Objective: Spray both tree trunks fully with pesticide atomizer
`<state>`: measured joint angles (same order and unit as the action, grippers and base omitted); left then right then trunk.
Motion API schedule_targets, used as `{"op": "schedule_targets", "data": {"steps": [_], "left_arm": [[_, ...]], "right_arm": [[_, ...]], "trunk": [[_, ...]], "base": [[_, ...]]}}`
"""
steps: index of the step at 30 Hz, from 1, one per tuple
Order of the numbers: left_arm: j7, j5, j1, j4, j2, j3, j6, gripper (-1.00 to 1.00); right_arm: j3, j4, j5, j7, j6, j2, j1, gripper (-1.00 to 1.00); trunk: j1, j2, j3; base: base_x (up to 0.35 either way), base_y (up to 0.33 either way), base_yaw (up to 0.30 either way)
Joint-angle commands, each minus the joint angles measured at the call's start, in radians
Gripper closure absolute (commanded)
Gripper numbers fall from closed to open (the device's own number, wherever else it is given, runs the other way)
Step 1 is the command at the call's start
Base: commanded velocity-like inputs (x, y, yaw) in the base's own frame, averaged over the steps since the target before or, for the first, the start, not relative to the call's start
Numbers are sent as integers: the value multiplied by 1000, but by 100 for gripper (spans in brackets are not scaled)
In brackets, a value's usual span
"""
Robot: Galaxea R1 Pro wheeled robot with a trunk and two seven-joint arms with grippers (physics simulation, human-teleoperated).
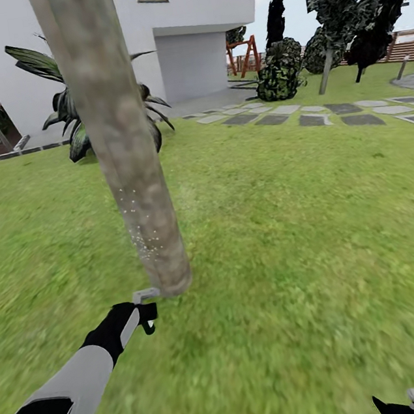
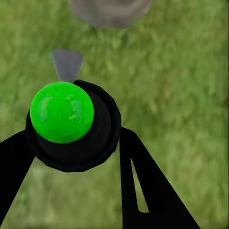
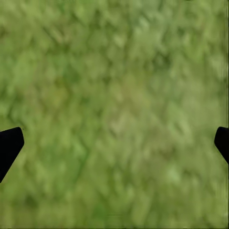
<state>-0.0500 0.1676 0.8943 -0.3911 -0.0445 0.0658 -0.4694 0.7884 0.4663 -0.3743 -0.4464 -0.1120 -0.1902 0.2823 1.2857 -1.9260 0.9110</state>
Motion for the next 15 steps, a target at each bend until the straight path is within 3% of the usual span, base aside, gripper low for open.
{"op": "schedule_targets", "data": {"steps": [1, 5, 15], "left_arm": [[-1, 0, 0, 0, 0, 0, 0, 100], [-1, 0, 0, 0, 0, 0, 0, 100], [-1, 0, 0, 0, 0, 0, 0, 100]], "right_arm": [[0, 0, 0, 0, 0, 0, 0, -100], [0, 0, 0, 0, 0, 0, 0, -100], [0, 0, 0, 0, 0, 0, 0, -100]], "trunk": [[0, 0, 0], [0, 0, 0], [0, 0, 0]], "base": [[0, -276, 0], [0, -276, 77], [0, -276, 262]]}}
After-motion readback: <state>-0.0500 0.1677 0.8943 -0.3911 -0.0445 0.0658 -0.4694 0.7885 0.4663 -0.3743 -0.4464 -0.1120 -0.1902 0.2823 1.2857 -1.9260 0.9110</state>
